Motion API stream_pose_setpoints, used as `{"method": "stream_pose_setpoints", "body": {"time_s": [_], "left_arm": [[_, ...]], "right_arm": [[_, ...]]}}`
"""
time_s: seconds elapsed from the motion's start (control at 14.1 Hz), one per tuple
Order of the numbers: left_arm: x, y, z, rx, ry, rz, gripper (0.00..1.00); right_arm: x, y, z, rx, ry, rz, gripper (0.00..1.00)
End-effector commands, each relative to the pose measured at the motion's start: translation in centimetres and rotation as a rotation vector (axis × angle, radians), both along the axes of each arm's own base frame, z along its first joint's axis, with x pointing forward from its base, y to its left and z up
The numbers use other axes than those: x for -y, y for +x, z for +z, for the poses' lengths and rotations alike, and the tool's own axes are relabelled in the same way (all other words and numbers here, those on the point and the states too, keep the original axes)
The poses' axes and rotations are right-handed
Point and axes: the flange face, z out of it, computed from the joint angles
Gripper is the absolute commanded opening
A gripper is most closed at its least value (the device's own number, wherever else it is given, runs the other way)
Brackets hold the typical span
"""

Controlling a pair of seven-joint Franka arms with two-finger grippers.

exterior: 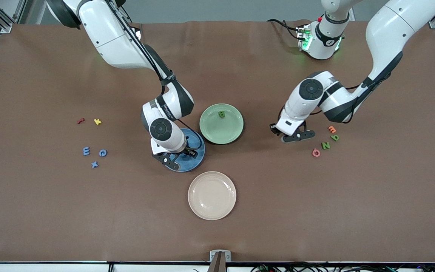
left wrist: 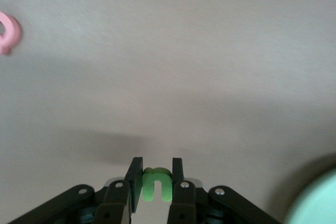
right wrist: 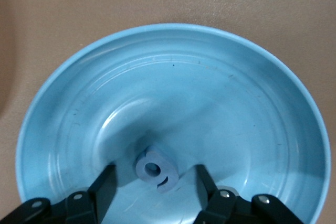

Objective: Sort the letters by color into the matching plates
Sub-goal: 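Drop the n on the green plate while the right gripper reaches the blue x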

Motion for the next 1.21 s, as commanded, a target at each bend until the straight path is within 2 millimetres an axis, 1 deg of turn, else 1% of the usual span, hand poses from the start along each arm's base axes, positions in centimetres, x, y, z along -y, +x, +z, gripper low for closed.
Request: {"method": "stream_pose_setpoints", "body": {"time_s": [0.0,0.07,0.14,0.28,0.36,0.5,0.57,0.64,0.71,0.78,0.85,0.92,1.0,1.14], "left_arm": [[5.6,-0.6,2.6,-0.037,0.004,0.068,0.20],[7.4,-1.1,3.3,-0.041,-0.005,0.094,0.20],[8.8,-1.8,3.4,-0.048,-0.013,0.117,0.20],[11.3,-3.5,3.0,-0.078,-0.024,0.166,0.20],[12.5,-4.6,2.8,-0.084,-0.020,0.172,0.20],[14.2,-6.4,2.2,-0.103,-0.015,0.188,0.20],[14.9,-7.2,1.5,-0.110,-0.006,0.188,0.20],[15.6,-8.1,0.9,-0.110,0.005,0.192,0.20],[16.2,-8.9,0.1,-0.112,0.021,0.189,0.20],[16.5,-9.4,-0.7,-0.116,0.034,0.195,0.20],[16.8,-9.9,-1.5,-0.125,0.040,0.201,0.20],[17.1,-10.2,-1.7,-0.127,0.039,0.199,0.20],[17.6,-10.6,-1.7,-0.128,0.030,0.193,0.20],[18.0,-10.8,-2.3,-0.121,0.021,0.189,0.20]], "right_arm": [[0.5,0.5,1.3,-0.003,0.009,-0.017,1.00],[0.5,0.7,2.2,-0.013,0.007,-0.014,1.00],[0.9,1.5,3.4,-0.021,0.006,-0.013,1.00],[2.9,3.7,6.3,-0.062,0.003,0.007,1.00],[4.2,4.9,7.8,-0.085,0.002,0.035,1.00],[7.8,6.9,10.3,-0.097,0.005,0.064,1.00],[10.4,7.7,11.3,-0.085,0.013,0.105,1.00],[13.6,8.5,11.2,-0.091,0.025,0.162,1.00],[16.8,9.1,11.7,-0.081,0.038,0.212,1.00],[20.2,9.7,12.1,-0.062,0.019,0.271,1.00],[22.5,10.1,12.3,-0.050,-0.024,0.314,1.00],[25.0,10.6,12.3,-0.046,-0.059,0.344,1.00],[26.8,10.9,12.2,-0.034,-0.071,0.381,1.00],[31.7,10.7,10.6,0.015,-0.061,0.442,1.00]]}}
